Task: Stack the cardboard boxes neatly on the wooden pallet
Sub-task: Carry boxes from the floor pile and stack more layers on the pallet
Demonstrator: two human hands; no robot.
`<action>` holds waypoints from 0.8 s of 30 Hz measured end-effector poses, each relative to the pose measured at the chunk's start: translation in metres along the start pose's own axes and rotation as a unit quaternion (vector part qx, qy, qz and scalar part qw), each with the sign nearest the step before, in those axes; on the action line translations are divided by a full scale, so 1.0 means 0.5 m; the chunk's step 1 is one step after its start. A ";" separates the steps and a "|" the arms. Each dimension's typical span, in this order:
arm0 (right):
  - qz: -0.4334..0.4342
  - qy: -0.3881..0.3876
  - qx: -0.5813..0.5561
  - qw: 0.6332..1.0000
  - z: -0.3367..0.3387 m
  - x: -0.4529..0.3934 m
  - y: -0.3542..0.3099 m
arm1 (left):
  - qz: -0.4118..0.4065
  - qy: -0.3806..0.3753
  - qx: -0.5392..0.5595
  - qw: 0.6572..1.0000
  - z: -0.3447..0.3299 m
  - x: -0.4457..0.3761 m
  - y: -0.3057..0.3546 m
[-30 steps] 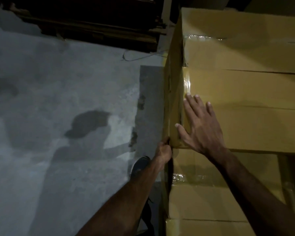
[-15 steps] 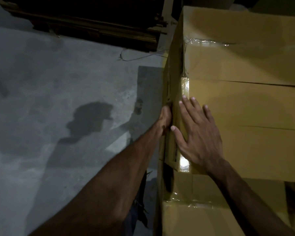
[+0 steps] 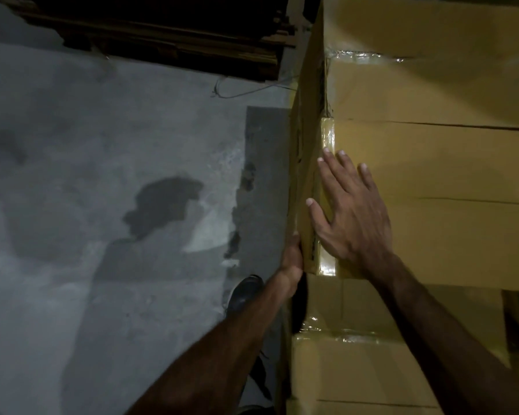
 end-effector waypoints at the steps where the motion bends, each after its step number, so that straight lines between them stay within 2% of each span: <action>1: 0.003 -0.003 0.000 1.000 0.001 -0.002 -0.001 | 0.021 0.010 0.005 1.000 0.007 0.012 -0.030; 4: -0.001 -0.024 0.015 1.000 -0.004 -0.006 0.001 | 0.064 0.012 -0.083 0.994 0.050 0.083 -0.134; 6: -0.004 -0.045 0.028 0.999 0.007 -0.004 -0.001 | 0.099 0.004 -0.082 0.992 0.072 0.136 -0.185; 9: -0.027 -0.080 -0.006 0.996 0.036 0.031 -0.019 | 0.092 -0.006 -0.169 0.981 0.092 0.259 -0.111; 11: -0.067 -0.070 -0.062 0.993 0.078 0.091 -0.044 | 0.061 -0.010 -0.213 0.975 0.108 0.344 -0.020; 12: -0.096 -0.059 -0.106 0.988 0.107 0.135 -0.063 | 0.039 -0.004 -0.199 0.979 0.116 0.390 0.034; 14: -0.156 -0.042 -0.202 0.966 0.172 0.242 -0.113 | 0.006 -0.007 -0.151 0.989 0.126 0.486 0.127; 17: -0.252 -0.004 -0.323 0.912 0.267 0.418 -0.194 | -0.037 0.000 -0.163 0.986 0.133 0.648 0.241; 20: -0.322 0.027 -0.410 0.853 0.342 0.572 -0.271 | -0.054 -0.014 -0.160 0.986 0.133 0.810 0.288; 24: -0.388 0.061 -0.468 0.792 0.409 0.741 -0.349 | -0.066 -0.040 -0.189 0.979 0.110 0.995 0.287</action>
Point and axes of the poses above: each hand's wrist, its own x-axis away from the middle knuckle, its own z-axis out of the back of the hand, y = z × x, the point moved 3 cm from there along -x, towards the middle knuckle, and after that the axes turned 6 degrees about -y, right-handed, at the moved point
